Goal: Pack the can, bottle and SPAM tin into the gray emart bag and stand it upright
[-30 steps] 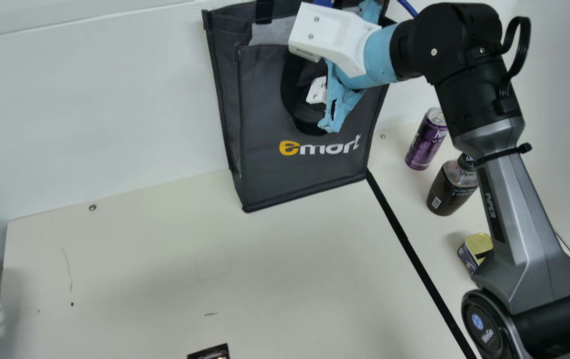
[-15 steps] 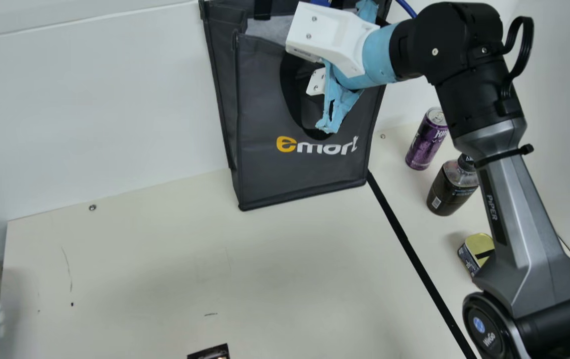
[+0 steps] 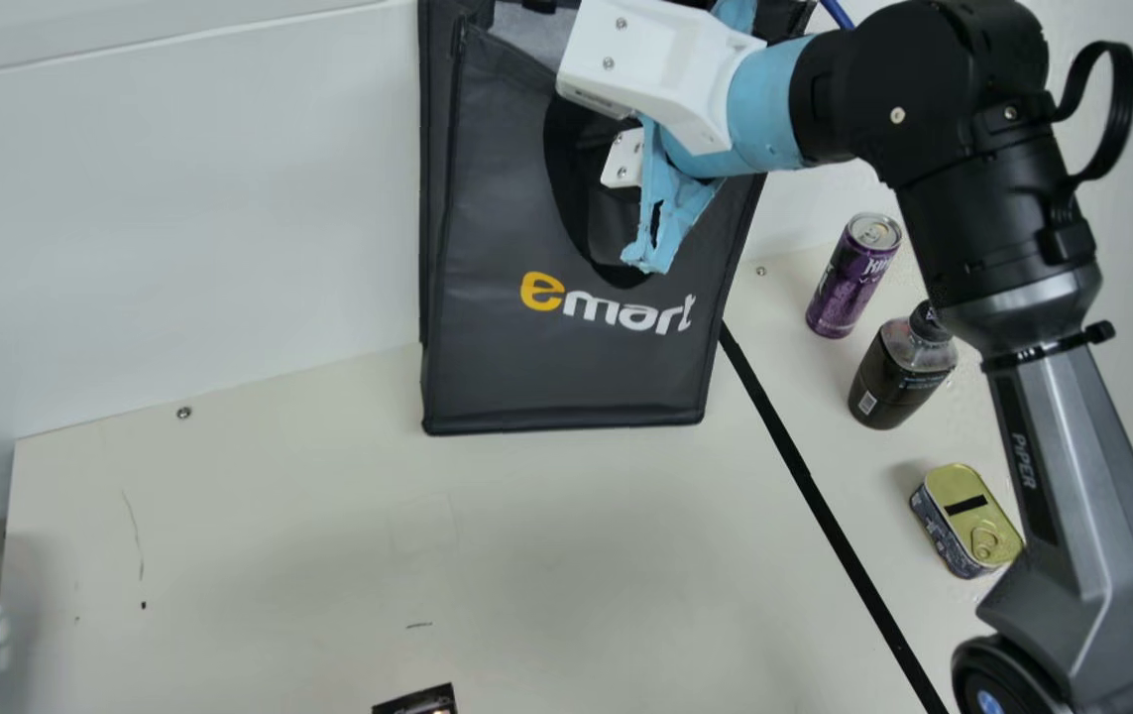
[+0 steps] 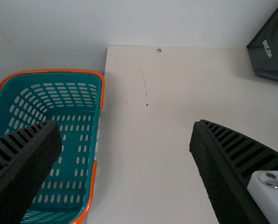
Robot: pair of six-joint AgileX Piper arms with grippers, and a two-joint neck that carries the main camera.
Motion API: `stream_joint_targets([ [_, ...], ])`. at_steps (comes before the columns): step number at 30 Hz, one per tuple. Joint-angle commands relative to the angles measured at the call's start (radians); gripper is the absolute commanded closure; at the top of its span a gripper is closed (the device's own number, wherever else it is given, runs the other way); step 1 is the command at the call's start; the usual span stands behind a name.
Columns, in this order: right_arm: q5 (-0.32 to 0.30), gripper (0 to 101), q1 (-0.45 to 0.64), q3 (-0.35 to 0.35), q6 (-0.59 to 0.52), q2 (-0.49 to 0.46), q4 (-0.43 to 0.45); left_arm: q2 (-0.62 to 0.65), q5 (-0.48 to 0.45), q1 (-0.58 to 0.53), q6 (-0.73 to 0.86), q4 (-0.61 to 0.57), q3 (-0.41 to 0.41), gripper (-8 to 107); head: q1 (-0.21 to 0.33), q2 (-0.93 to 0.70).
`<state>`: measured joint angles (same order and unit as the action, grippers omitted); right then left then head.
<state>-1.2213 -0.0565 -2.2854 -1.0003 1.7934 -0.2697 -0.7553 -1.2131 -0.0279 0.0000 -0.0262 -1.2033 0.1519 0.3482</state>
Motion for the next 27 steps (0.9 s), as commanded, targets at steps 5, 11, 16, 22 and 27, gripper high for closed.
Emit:
stream_joint_targets([
  [5,0.001,101,-0.023,0.026,0.012,-0.050,0.018,0.000,0.000,0.000,0.000,0.000,0.000,9,0.023,0.001],
  [11,0.001,101,-0.051,0.060,0.023,-0.107,0.038,0.000,0.000,0.000,0.000,0.000,0.000,9,0.023,0.001],
  [16,0.001,101,-0.075,0.091,0.032,-0.154,0.056,0.000,0.000,0.000,0.000,0.000,0.000,9,0.023,0.001],
  [22,0.001,101,-0.104,0.131,0.041,-0.208,0.076,0.000,0.000,0.000,0.000,0.000,0.000,9,0.023,0.001],
  [27,0.001,101,-0.130,0.166,0.050,-0.248,0.092,0.000,0.000,0.000,0.000,0.000,0.000,9,0.023,0.001],
])
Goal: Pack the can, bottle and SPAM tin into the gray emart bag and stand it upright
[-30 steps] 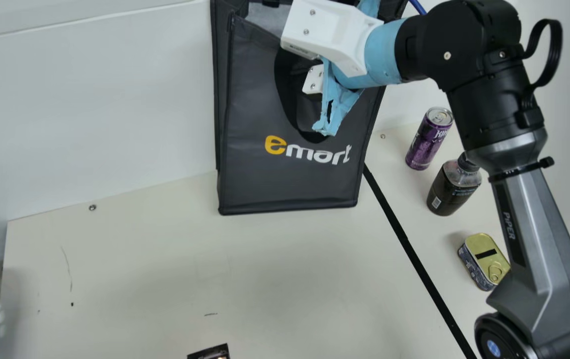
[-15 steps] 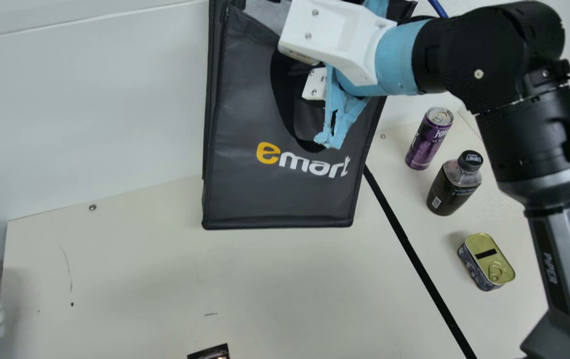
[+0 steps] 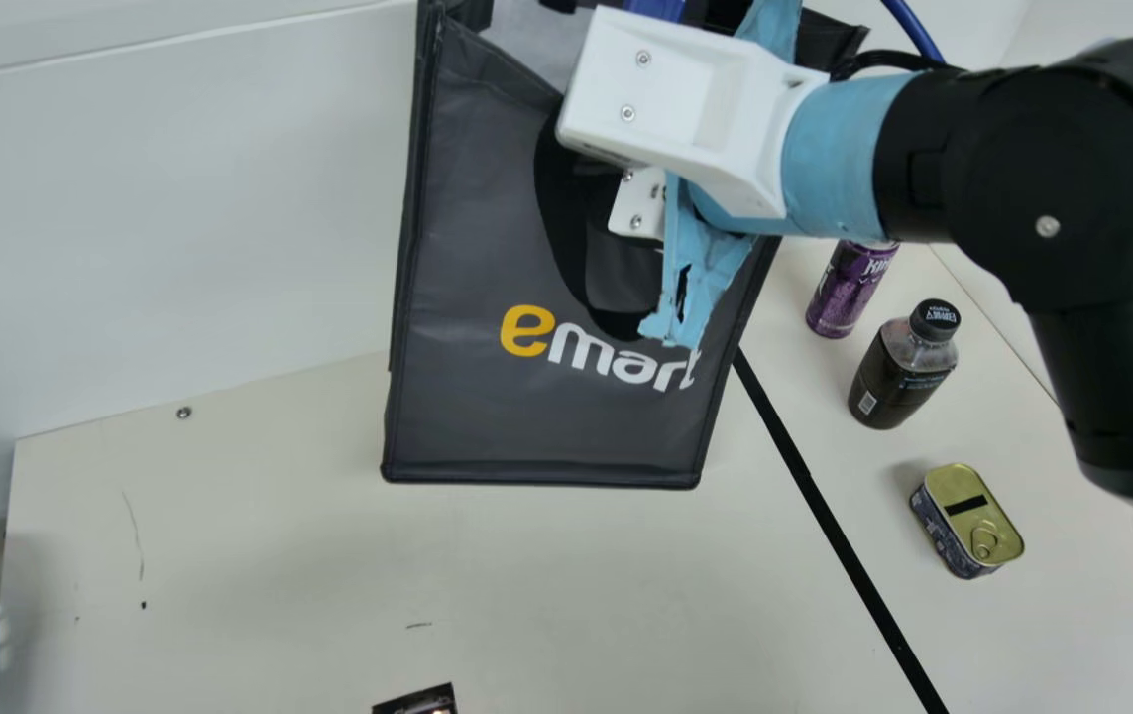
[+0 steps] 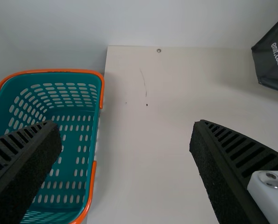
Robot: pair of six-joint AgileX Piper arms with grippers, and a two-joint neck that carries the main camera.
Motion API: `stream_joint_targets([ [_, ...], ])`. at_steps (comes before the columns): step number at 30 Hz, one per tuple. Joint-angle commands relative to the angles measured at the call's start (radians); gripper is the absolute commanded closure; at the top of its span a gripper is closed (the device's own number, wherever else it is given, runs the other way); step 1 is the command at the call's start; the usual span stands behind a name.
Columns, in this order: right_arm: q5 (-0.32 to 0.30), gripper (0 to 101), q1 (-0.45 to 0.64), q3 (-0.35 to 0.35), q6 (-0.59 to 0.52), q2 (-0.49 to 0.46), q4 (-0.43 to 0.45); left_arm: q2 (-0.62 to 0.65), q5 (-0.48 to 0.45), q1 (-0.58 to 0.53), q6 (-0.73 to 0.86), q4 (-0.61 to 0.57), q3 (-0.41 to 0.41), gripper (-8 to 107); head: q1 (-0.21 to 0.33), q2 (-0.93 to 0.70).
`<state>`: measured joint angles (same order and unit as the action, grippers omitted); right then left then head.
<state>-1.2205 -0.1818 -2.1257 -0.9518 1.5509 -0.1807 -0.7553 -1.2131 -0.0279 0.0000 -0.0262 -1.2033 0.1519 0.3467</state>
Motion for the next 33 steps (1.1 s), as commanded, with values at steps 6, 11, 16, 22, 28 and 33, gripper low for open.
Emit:
stream_joint_targets([
  [6,0.000,101,-0.035,0.049,0.011,-0.052,0.021,0.000,0.000,0.000,0.000,0.000,0.000,9,0.023,0.002],
  [11,0.000,101,-0.058,0.084,0.018,-0.086,0.035,0.000,0.000,0.000,0.000,0.000,0.000,9,0.023,0.002],
  [16,0.000,101,-0.084,0.124,0.028,-0.118,0.050,0.000,0.000,0.000,0.000,0.000,0.000,9,0.023,0.002],
  [22,0.000,101,-0.114,0.178,0.041,-0.154,0.067,0.000,0.000,0.000,0.000,0.000,0.000,9,0.023,0.002],
  [28,0.000,101,-0.151,0.236,0.062,-0.186,0.088,0.000,0.000,0.000,0.000,0.000,0.000,9,0.023,0.002],
  [33,0.000,101,-0.190,0.286,0.088,-0.213,0.109,0.000,0.000,0.000,0.000,0.000,0.000,9,0.023,0.002],
])
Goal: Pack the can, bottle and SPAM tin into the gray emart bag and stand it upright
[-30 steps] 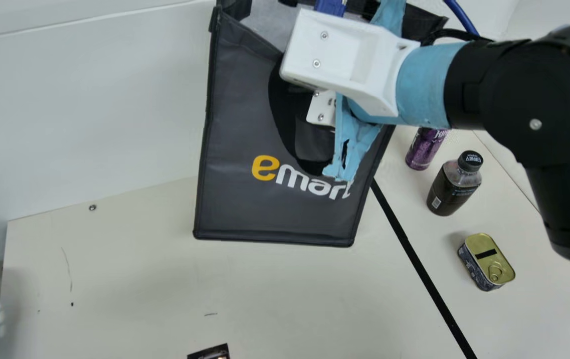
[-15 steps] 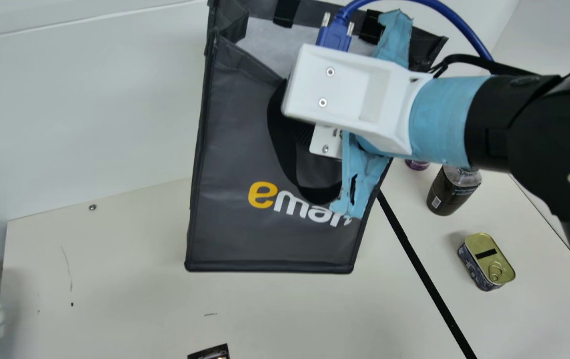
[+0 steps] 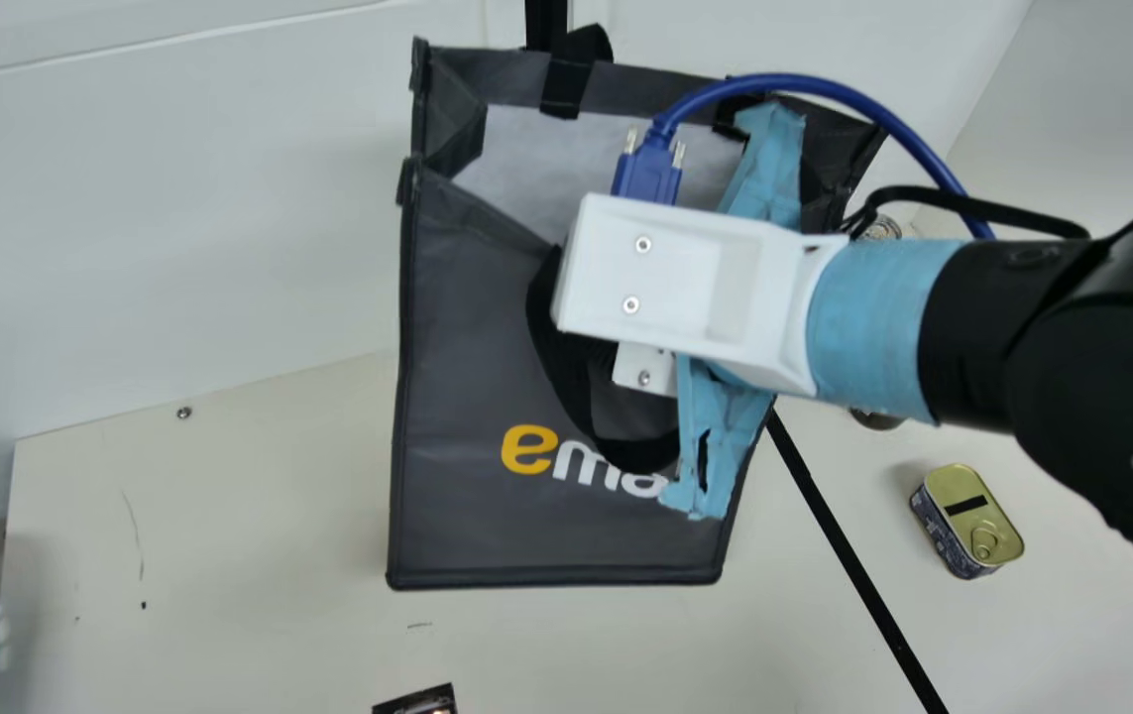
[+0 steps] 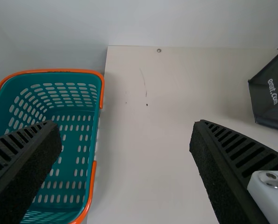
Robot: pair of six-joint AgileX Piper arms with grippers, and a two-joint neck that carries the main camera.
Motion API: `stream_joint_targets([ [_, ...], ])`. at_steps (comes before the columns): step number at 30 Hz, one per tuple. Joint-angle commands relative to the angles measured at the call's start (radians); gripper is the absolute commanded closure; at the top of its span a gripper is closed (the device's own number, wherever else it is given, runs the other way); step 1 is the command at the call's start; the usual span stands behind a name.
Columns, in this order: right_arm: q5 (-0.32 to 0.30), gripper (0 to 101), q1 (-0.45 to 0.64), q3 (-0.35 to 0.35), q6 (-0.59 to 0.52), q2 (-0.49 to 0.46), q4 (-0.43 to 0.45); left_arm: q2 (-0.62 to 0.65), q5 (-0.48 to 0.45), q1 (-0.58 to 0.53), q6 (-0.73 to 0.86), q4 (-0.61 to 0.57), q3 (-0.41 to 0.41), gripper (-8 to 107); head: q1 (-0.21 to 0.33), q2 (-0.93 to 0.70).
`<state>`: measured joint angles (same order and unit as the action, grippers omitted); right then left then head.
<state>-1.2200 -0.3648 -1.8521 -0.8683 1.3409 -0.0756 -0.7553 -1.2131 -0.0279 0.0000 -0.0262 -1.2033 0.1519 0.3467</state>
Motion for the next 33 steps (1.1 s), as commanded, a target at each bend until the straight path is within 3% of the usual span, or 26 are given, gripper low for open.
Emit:
stream_joint_targets([
  [1,0.000,101,-0.014,0.022,0.011,-0.008,0.007,0.000,0.000,0.000,0.000,0.000,0.000,9,0.023,0.002],
  [31,0.000,101,-0.236,0.277,0.231,-0.133,0.091,0.000,0.000,0.000,0.000,0.000,0.000,9,0.023,0.002],
  [33,0.000,95,-0.250,0.294,0.247,-0.145,0.094,0.000,0.000,0.000,0.000,0.000,0.000,9,0.023,0.002],
])
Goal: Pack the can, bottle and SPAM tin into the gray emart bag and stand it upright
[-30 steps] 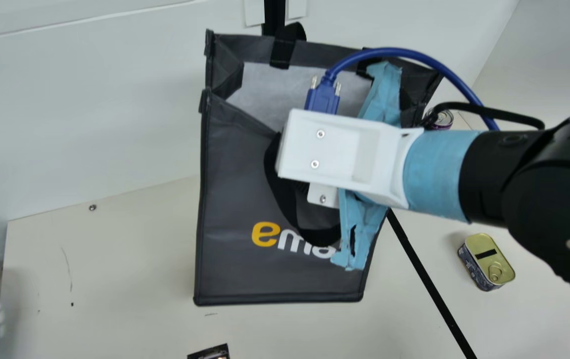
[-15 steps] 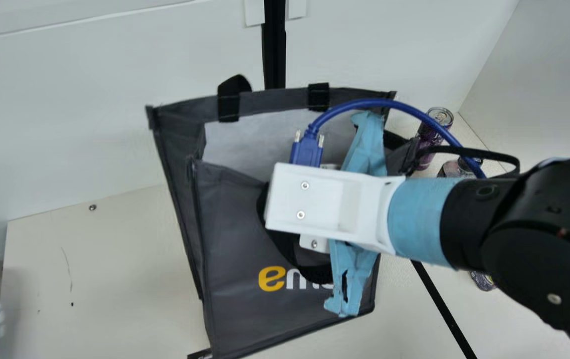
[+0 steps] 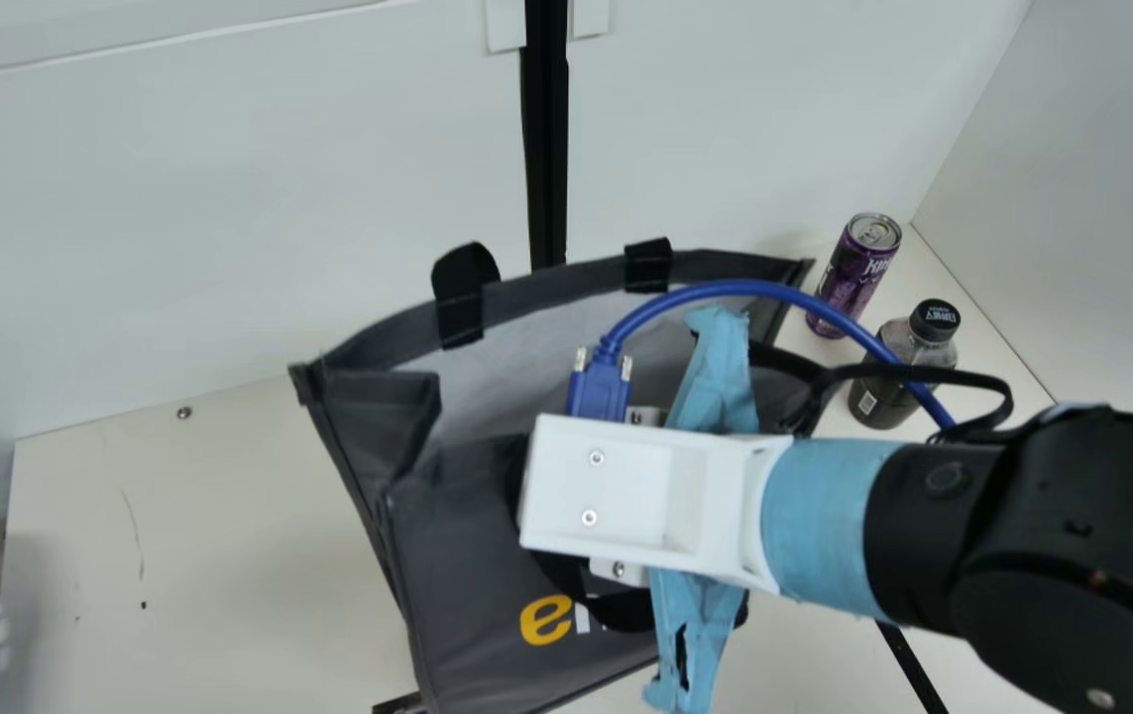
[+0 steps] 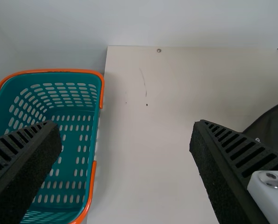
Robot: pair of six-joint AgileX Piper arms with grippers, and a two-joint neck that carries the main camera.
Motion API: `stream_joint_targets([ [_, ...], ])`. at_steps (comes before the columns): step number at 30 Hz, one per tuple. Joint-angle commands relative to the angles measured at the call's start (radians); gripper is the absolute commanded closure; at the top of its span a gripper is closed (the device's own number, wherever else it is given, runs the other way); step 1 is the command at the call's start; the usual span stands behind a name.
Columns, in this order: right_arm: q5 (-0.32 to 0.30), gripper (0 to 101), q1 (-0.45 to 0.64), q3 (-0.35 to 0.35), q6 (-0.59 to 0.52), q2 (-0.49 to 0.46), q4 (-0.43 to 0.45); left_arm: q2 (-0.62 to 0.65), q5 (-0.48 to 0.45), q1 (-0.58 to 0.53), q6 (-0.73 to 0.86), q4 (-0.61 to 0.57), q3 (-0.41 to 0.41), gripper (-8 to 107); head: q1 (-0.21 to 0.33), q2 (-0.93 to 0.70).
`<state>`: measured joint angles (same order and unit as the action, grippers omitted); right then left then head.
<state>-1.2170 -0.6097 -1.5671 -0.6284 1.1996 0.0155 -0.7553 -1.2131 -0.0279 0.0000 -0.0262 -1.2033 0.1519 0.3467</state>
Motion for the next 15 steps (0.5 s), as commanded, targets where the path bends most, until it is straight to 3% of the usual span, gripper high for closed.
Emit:
stream_joint_targets([
  [1,-0.003,91,-0.013,0.018,0.014,-0.009,0.005,0.000,0.000,0.000,0.000,0.000,0.000,9,0.023,0.002],
  [15,-0.003,45,-0.110,0.069,0.097,-0.072,0.027,0.000,0.000,0.000,0.000,0.000,0.000,9,0.023,0.002],
])
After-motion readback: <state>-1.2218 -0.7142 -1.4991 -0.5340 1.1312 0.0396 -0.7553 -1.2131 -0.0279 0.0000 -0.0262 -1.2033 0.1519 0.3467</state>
